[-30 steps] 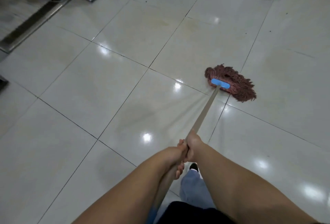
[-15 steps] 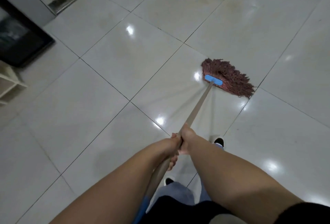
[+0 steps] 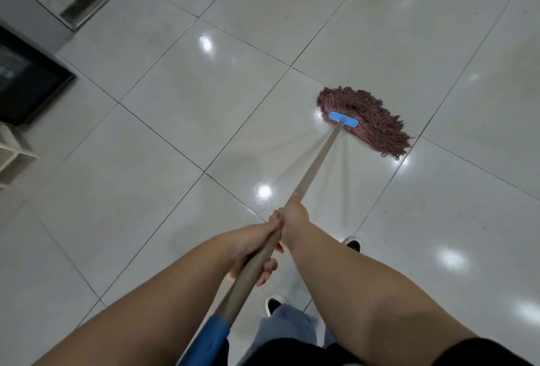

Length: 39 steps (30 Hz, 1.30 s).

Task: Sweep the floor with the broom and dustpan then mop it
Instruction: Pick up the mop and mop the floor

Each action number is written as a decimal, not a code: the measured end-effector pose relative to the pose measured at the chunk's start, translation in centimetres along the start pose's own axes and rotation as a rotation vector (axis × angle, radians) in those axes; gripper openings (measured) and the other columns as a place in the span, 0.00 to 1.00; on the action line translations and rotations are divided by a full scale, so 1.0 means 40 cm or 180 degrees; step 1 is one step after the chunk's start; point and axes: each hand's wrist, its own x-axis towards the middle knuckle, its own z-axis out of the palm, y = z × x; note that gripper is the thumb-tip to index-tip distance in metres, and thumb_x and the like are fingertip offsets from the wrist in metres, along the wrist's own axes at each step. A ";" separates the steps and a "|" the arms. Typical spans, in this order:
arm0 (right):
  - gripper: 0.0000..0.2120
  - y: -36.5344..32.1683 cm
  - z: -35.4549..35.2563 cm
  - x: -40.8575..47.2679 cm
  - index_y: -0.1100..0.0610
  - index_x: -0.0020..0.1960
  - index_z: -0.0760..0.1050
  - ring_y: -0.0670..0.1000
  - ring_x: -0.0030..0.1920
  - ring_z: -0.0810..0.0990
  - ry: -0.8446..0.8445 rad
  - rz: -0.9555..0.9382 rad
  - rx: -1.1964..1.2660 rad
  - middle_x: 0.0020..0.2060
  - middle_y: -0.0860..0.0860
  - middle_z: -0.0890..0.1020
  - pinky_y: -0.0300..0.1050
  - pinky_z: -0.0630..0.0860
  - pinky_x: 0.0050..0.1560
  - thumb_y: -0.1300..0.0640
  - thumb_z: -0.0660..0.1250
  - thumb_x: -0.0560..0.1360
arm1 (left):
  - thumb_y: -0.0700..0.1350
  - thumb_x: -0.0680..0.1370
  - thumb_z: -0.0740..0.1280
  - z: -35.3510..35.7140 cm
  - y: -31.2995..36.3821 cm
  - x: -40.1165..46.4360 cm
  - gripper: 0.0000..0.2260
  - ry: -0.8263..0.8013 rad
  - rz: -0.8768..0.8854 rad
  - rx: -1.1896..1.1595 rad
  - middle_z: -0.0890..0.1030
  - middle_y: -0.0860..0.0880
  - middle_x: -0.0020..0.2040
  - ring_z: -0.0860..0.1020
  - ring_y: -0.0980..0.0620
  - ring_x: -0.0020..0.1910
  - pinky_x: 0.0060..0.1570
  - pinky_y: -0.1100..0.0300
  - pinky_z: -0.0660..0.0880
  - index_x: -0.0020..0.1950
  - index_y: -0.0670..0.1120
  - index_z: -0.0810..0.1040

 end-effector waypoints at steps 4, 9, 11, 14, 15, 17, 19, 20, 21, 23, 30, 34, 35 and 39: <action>0.21 -0.192 -0.015 0.004 0.58 0.36 0.67 0.48 0.10 0.65 -0.0086 0.0058 0.0342 0.10 0.50 0.67 0.31 0.67 0.20 0.42 0.55 0.77 | 0.73 0.70 0.54 0.049 0.160 -0.007 0.32 0.0096 -0.0029 -0.0024 0.71 0.49 0.23 0.68 0.55 0.18 0.21 0.68 0.68 0.48 0.44 0.70; 0.19 -0.426 -0.042 0.039 0.59 0.35 0.66 0.47 0.09 0.64 -0.0072 -0.0285 0.0846 0.11 0.50 0.68 0.30 0.66 0.18 0.46 0.57 0.77 | 0.76 0.68 0.50 0.140 0.405 0.019 0.34 0.0609 0.0181 0.0284 0.68 0.51 0.19 0.65 0.56 0.15 0.19 0.70 0.65 0.42 0.44 0.67; 0.20 -0.525 -0.047 0.053 0.60 0.36 0.65 0.47 0.10 0.65 -0.0077 -0.0352 0.0949 0.15 0.52 0.70 0.30 0.66 0.18 0.46 0.58 0.78 | 0.76 0.68 0.50 0.156 0.506 0.030 0.32 0.0630 0.0199 0.0313 0.67 0.51 0.19 0.65 0.56 0.15 0.19 0.71 0.65 0.40 0.45 0.65; 0.19 -0.669 -0.042 0.080 0.60 0.36 0.65 0.48 0.15 0.67 -0.0001 -0.0455 0.1036 0.26 0.53 0.69 0.29 0.65 0.19 0.47 0.56 0.79 | 0.75 0.69 0.50 0.159 0.655 0.054 0.31 0.0523 0.0226 0.0356 0.67 0.50 0.20 0.64 0.56 0.15 0.19 0.71 0.64 0.37 0.46 0.64; 0.19 -0.717 -0.036 0.087 0.60 0.36 0.64 0.49 0.19 0.67 -0.0046 -0.0487 0.1050 0.27 0.53 0.68 0.29 0.64 0.19 0.48 0.55 0.80 | 0.75 0.69 0.50 0.156 0.706 0.063 0.31 0.0472 0.0242 0.0373 0.67 0.50 0.20 0.64 0.56 0.15 0.19 0.71 0.64 0.36 0.46 0.63; 0.18 -0.817 -0.022 0.097 0.60 0.38 0.64 0.50 0.25 0.66 -0.0120 -0.0554 0.1088 0.30 0.53 0.67 0.31 0.64 0.21 0.49 0.53 0.81 | 0.74 0.70 0.50 0.147 0.811 0.082 0.30 0.0384 0.0291 0.0391 0.66 0.50 0.21 0.63 0.56 0.15 0.19 0.72 0.64 0.35 0.46 0.64; 0.15 -0.916 -0.012 0.093 0.59 0.44 0.65 0.49 0.27 0.66 -0.0216 -0.0570 0.1177 0.32 0.53 0.68 0.35 0.66 0.22 0.49 0.51 0.82 | 0.72 0.72 0.50 0.141 0.922 0.093 0.29 0.0337 0.0320 0.0431 0.66 0.50 0.20 0.63 0.56 0.14 0.19 0.72 0.63 0.35 0.45 0.64; 0.13 -0.971 -0.007 0.088 0.59 0.49 0.66 0.49 0.28 0.67 -0.0285 -0.0568 0.1242 0.33 0.54 0.69 0.35 0.67 0.21 0.49 0.51 0.82 | 0.72 0.72 0.50 0.141 0.984 0.094 0.29 0.0336 0.0327 0.0465 0.65 0.50 0.19 0.62 0.56 0.14 0.18 0.73 0.63 0.35 0.45 0.64; 0.12 -1.026 -0.003 0.083 0.59 0.53 0.66 0.49 0.28 0.68 -0.0307 -0.0557 0.1315 0.33 0.55 0.71 0.34 0.69 0.21 0.50 0.52 0.82 | 0.71 0.73 0.49 0.144 1.045 0.093 0.29 0.0352 0.0327 0.0498 0.64 0.50 0.19 0.62 0.56 0.13 0.18 0.73 0.63 0.35 0.45 0.65; 0.11 -1.134 -0.003 0.074 0.59 0.56 0.66 0.50 0.29 0.69 -0.0353 -0.0497 0.1400 0.34 0.58 0.73 0.35 0.72 0.23 0.52 0.54 0.82 | 0.71 0.73 0.49 0.151 1.158 0.092 0.29 0.0375 0.0333 0.0573 0.64 0.50 0.19 0.62 0.56 0.13 0.17 0.73 0.63 0.34 0.45 0.65; 0.15 -1.410 -0.025 0.069 0.64 0.42 0.69 0.51 0.32 0.73 -0.0438 -0.0577 0.1657 0.34 0.59 0.75 0.37 0.76 0.22 0.56 0.54 0.82 | 0.65 0.76 0.51 0.199 1.464 0.118 0.26 0.0373 0.0365 0.0787 0.66 0.49 0.19 0.64 0.55 0.13 0.18 0.71 0.65 0.36 0.44 0.67; 0.14 -1.552 -0.086 0.092 0.63 0.42 0.68 0.51 0.32 0.72 -0.0434 -0.0565 0.2002 0.35 0.58 0.74 0.41 0.76 0.28 0.56 0.54 0.82 | 0.68 0.74 0.52 0.277 1.600 0.146 0.27 0.0401 0.0273 0.0876 0.67 0.48 0.22 0.65 0.54 0.15 0.18 0.69 0.65 0.37 0.43 0.68; 0.14 -1.581 -0.096 0.097 0.63 0.42 0.68 0.50 0.32 0.71 -0.0399 -0.0569 0.2051 0.35 0.58 0.73 0.39 0.76 0.25 0.57 0.54 0.82 | 0.68 0.75 0.52 0.288 1.627 0.151 0.27 0.0436 0.0278 0.0894 0.67 0.48 0.22 0.65 0.55 0.15 0.18 0.69 0.65 0.38 0.44 0.68; 0.14 -1.750 -0.144 0.133 0.63 0.40 0.68 0.51 0.31 0.71 -0.0513 -0.0588 0.2118 0.34 0.57 0.73 0.36 0.74 0.20 0.58 0.55 0.82 | 0.68 0.75 0.51 0.356 1.797 0.181 0.27 0.0435 0.0371 0.0993 0.66 0.49 0.22 0.64 0.55 0.15 0.18 0.70 0.64 0.38 0.44 0.66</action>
